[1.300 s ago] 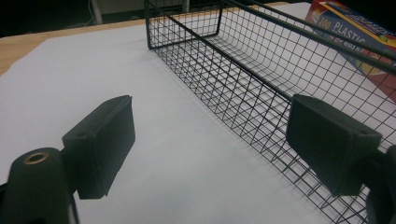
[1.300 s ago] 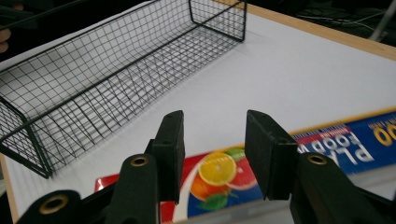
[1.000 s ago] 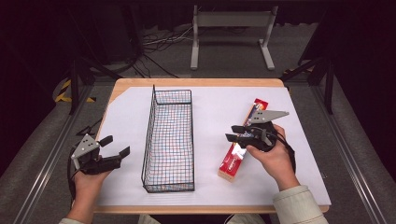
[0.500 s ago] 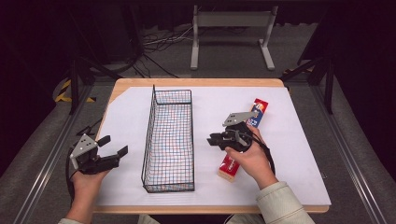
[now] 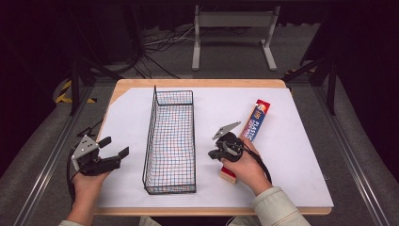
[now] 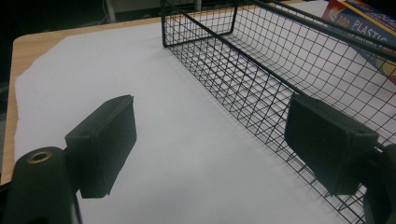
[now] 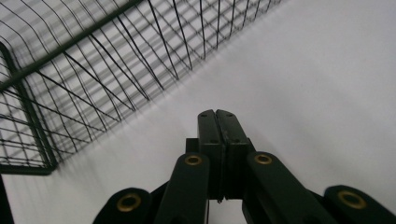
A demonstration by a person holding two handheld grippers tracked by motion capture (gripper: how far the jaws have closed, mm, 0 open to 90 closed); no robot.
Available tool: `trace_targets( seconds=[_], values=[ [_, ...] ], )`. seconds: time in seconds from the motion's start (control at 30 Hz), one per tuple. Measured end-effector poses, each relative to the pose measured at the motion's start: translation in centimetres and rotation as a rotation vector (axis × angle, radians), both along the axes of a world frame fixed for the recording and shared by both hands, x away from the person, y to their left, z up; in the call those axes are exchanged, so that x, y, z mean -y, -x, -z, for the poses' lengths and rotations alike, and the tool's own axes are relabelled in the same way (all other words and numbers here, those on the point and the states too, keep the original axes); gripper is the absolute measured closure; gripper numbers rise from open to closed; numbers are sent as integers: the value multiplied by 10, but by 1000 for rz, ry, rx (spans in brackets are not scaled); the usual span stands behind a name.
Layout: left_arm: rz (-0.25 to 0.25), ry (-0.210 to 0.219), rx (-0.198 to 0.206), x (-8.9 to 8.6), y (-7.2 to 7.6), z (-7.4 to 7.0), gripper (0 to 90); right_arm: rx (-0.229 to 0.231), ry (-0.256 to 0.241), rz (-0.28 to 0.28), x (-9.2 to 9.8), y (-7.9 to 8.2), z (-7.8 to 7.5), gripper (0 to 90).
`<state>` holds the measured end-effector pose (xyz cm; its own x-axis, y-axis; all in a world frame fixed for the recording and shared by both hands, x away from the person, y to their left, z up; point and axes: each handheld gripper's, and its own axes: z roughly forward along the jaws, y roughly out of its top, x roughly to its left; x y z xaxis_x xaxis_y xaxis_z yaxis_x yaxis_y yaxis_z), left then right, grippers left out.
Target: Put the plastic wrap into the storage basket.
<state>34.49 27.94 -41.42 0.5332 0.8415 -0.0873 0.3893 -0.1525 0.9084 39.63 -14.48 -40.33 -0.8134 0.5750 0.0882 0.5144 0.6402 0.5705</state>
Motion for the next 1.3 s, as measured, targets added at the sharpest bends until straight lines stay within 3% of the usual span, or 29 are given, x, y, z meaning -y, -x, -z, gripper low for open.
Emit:
trace_targets(
  seconds=[0.17,0.23,0.27,0.3,0.47,0.6,0.9,1.3],
  values=[
    [3,-5,1,1,0,0,176,-38,64,32,-1,0,4,900],
    [1,-4,3,1,0,-1,177,-51,113,25,-3,1,4,900],
    [1,-3,3,1,0,-1,177,-51,113,25,-3,1,4,900],
    [1,-3,4,1,0,-1,178,-48,151,27,-5,3,5,900],
    [2,-4,1,2,-1,-1,179,-43,221,35,-8,5,8,900],
    [7,-7,4,2,0,-1,180,-29,253,23,-9,6,7,900],
    [-2,14,0,-2,0,-2,182,-61,269,32,2,12,-1,900],
    [-12,26,1,-4,1,-2,183,-126,323,47,22,19,-1,900]
  ],
)
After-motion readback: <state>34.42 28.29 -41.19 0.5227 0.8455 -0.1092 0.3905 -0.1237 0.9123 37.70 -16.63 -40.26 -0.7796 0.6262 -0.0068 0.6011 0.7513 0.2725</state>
